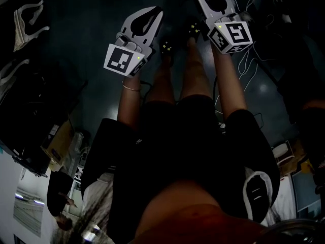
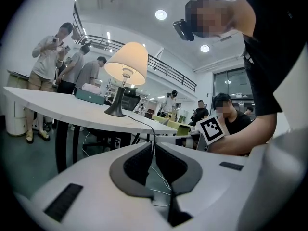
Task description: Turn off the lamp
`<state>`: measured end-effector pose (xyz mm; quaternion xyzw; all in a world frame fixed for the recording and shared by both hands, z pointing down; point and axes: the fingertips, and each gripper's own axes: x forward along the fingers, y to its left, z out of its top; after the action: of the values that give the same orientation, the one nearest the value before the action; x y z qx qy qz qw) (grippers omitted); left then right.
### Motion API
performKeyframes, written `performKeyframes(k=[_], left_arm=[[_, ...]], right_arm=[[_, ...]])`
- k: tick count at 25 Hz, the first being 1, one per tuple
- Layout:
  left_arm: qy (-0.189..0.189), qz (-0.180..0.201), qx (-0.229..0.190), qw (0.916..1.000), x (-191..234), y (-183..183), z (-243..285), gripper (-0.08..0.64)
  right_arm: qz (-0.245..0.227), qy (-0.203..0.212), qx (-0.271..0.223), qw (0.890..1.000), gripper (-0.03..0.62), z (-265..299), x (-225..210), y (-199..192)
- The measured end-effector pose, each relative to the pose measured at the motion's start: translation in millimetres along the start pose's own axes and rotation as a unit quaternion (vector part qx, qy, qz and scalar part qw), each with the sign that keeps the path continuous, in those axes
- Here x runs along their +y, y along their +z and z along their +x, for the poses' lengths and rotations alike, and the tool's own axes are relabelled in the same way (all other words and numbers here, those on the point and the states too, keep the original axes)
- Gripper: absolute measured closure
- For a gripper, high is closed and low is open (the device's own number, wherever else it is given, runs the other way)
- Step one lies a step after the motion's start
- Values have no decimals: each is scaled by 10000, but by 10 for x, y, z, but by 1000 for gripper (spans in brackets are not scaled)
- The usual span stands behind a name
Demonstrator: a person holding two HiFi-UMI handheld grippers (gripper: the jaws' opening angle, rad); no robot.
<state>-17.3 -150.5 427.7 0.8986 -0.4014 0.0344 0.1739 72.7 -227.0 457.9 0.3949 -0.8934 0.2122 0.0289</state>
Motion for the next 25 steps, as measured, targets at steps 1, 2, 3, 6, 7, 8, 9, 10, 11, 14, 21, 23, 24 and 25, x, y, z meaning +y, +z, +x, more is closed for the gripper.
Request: performKeyframes(k=[1, 2, 3, 6, 7, 8, 9, 10, 11, 14, 21, 23, 24, 25], left_arm=[[-5, 28, -12, 10000, 1, 0, -10, 549], [11, 36, -26, 10000, 9, 5, -18, 549], [30, 26, -33, 10000, 21, 6, -22, 547], [59, -47, -5, 10000, 44, -37, -5, 485], [66, -47, -8, 10000, 46, -45, 2, 485], [49, -24, -17, 10000, 41, -47, 7, 485], [8, 11, -10, 10000, 29, -55, 13, 485], [-34, 40, 14, 10000, 15, -70, 21, 484], [-72, 56, 45, 9999, 0, -89, 34, 484], [-239, 100, 174, 9995, -59, -155, 101, 484], [-365, 178, 115, 9991, -109, -142, 370, 485], [-420, 296, 143, 9986, -105, -132, 457, 485], [-468, 373, 169, 9981, -109, -125, 502, 484], [-518, 449, 189, 9975, -115, -113, 549, 484]], right_arm=[[-74, -13, 0, 10000, 491, 25, 0, 20], [-126, -19, 7, 9999, 491, 55, 1, 35], [-142, -20, 16, 9999, 491, 87, -1, 40], [-66, -51, 0, 10000, 491, 153, -32, 14], [-50, -59, -22, 10000, 509, 160, -37, 9], [-37, -48, -48, 10000, 545, 160, -31, 9], [-17, -16, -79, 10000, 571, 152, -19, 14], [8, 25, -108, 9999, 577, 138, -5, 21], [29, 65, -126, 9999, 580, 119, 8, 28], [101, 215, -155, 9996, 581, 51, 49, 67], [1386, 819, -584, 9852, 581, -70, 106, 402], [1659, 956, -666, 9792, 581, -82, 122, 464], [1761, 1013, -698, 9767, 581, -85, 132, 489], [1858, 1068, -731, 9740, 581, -89, 144, 511]])
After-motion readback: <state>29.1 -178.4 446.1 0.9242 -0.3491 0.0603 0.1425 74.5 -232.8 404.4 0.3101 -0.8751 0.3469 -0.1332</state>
